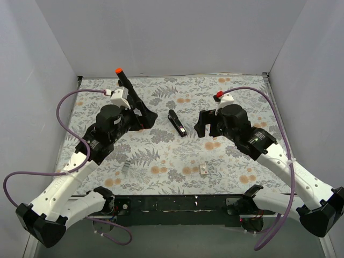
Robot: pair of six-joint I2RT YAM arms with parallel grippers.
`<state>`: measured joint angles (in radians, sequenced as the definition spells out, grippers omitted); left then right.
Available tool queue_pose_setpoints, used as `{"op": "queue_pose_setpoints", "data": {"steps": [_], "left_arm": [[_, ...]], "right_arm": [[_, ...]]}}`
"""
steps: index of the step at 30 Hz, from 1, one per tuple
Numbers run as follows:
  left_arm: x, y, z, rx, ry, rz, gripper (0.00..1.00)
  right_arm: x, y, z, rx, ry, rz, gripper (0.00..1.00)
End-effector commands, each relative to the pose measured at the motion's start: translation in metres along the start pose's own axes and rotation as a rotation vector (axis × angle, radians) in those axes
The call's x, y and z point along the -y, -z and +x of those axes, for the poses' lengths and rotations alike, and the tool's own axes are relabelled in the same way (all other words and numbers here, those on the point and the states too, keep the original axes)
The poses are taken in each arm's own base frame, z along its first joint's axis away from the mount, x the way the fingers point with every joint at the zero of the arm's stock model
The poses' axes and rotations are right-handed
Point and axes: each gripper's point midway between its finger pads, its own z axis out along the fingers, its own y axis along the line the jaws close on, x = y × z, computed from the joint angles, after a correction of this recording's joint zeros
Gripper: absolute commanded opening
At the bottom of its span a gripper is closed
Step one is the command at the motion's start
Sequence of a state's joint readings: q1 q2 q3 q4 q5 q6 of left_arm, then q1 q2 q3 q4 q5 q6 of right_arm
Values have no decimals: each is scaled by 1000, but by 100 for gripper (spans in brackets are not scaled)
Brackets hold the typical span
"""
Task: Unload the staples from the stapler
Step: Pick up the stapler from the center of the board.
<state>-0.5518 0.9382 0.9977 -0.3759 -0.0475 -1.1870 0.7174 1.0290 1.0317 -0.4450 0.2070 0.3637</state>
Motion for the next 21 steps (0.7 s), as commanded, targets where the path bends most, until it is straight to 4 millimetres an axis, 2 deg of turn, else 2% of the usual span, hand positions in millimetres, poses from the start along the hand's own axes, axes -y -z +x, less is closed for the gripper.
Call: {"op": "queue_pose_setpoints", "data": {"steps": [1,3,4,6,7,9,10,11,12,13,14,15,16,17,18,19,20,21], "left_arm": [[4,8,-16,57,2,5,98],[6,10,-16,68,-37,33,98],[1,8,-4,47,-95,40,98],[0,2,5,29,-116,61,98],[-1,-1,8,19,-119,61,98],[-6,-9,15,-10,-116,33,98],[-10,-12,15,-11,-107,14,98],[-14,-15,17,-16,-94,-5,98],[-22,-17,16,-18,-79,-29,98],[-26,-19,21,-43,-63,-27,98],[-25,-18,21,-62,-35,-5,98],[-37,-16,19,-88,30,-15,98],[-23,-10,22,-139,69,79,98],[-21,-5,20,-148,100,102,98],[-23,-1,17,-144,147,99,98],[-17,7,14,-125,150,116,98],[-16,11,14,-120,151,122,98],[-17,15,18,-123,155,124,98]], "right_arm": [[0,5,-18,78,-2,0,98],[7,5,-17,79,13,34,98],[10,1,-16,72,15,54,97],[13,-5,-14,59,30,74,95],[12,-14,-10,30,40,78,95],[3,-22,-15,7,57,51,91],[2,-35,-7,-38,69,55,89],[-4,-38,-16,-35,70,37,88],[-7,-44,-17,-48,93,28,86],[-8,-59,-11,-79,109,26,85],[-14,-67,-16,-70,121,5,85],[-19,-74,-22,-62,140,-15,84],[-21,-92,-15,-96,201,-30,84],[-23,-101,-14,-111,227,-40,82],[-28,-109,-25,-102,241,-42,80],[-23,-129,-8,-169,273,-25,79],[-25,-138,-5,-186,284,-38,78],[-26,-155,7,-227,291,-41,77]]}}
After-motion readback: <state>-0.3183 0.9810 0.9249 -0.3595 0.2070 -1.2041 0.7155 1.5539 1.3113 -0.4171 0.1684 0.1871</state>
